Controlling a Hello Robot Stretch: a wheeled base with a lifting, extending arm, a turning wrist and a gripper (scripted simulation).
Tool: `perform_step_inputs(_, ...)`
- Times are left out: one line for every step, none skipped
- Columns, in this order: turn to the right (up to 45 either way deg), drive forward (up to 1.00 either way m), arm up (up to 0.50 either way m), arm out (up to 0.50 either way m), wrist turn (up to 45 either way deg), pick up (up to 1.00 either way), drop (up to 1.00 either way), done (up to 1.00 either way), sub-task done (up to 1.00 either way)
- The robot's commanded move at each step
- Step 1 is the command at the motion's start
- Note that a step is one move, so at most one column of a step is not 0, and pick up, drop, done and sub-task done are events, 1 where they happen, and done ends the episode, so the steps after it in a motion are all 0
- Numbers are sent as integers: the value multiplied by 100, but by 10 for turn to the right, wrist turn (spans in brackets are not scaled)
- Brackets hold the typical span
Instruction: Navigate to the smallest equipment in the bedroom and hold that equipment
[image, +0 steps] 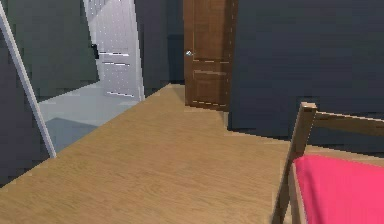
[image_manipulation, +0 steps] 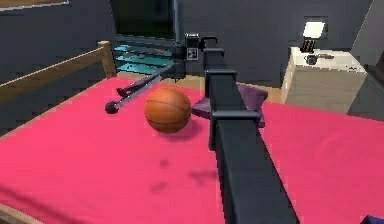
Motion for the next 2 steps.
perform_step_inputs(0,0,0,0,450,0,0,0,0)
perform_step_inputs(0,0,0,0,210,0,0,0,0)
